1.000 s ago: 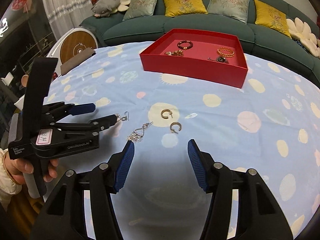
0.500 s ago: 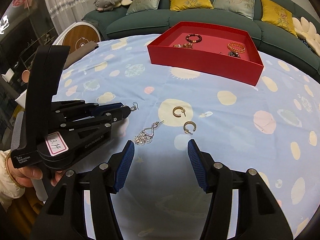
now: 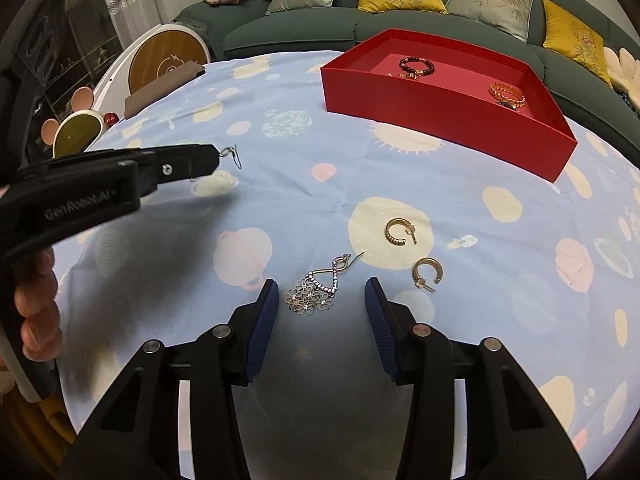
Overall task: Organize jewelry
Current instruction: 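Grasp a silver drop earring with the left tool while the right tool approaches the other silver earring, then close the right tool on the other silver earring while the left tool lifts its earring, then carry both silver earrings over the red tray with both tools, then lower the silver earrings into the tray and open both tools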
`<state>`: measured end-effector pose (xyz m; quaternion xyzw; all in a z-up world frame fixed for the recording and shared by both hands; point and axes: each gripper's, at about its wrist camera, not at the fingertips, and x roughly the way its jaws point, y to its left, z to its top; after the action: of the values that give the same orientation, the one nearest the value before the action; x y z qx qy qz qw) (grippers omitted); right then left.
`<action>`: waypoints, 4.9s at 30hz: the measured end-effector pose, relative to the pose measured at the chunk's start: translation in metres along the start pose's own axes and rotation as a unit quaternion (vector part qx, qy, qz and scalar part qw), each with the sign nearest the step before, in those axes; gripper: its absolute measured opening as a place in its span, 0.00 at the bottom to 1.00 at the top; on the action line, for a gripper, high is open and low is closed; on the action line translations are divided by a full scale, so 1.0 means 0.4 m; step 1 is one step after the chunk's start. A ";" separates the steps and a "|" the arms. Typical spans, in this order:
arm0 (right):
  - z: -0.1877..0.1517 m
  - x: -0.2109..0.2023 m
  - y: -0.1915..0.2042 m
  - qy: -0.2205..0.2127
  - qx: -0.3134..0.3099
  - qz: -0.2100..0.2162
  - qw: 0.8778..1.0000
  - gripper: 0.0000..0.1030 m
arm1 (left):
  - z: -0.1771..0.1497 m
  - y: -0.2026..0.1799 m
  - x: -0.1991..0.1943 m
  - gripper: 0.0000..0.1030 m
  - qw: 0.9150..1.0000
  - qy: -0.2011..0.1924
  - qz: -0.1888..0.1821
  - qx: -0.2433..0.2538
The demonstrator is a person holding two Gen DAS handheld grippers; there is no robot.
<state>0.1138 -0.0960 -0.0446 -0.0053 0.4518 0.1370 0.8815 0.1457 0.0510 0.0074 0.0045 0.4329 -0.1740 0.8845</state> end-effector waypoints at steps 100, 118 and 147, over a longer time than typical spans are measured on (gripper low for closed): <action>0.379 -0.179 -0.414 -0.176 0.125 -0.056 0.975 0.17 | 0.410 -0.156 0.131 0.10 0.994 -0.084 0.040 0.058; 0.517 0.038 -0.469 -0.120 0.152 -0.006 0.981 0.17 | 0.535 -0.167 0.348 0.10 0.999 -0.019 0.013 0.025; 0.440 -0.187 -0.395 -0.189 0.118 -0.033 0.974 0.33 | 0.464 -0.168 0.107 0.48 0.995 -0.081 0.049 0.020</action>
<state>0.2514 -0.2424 0.1010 0.1099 0.2892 0.0521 0.9495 0.2908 -0.0545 0.1003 0.0295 0.3557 -0.1393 0.9237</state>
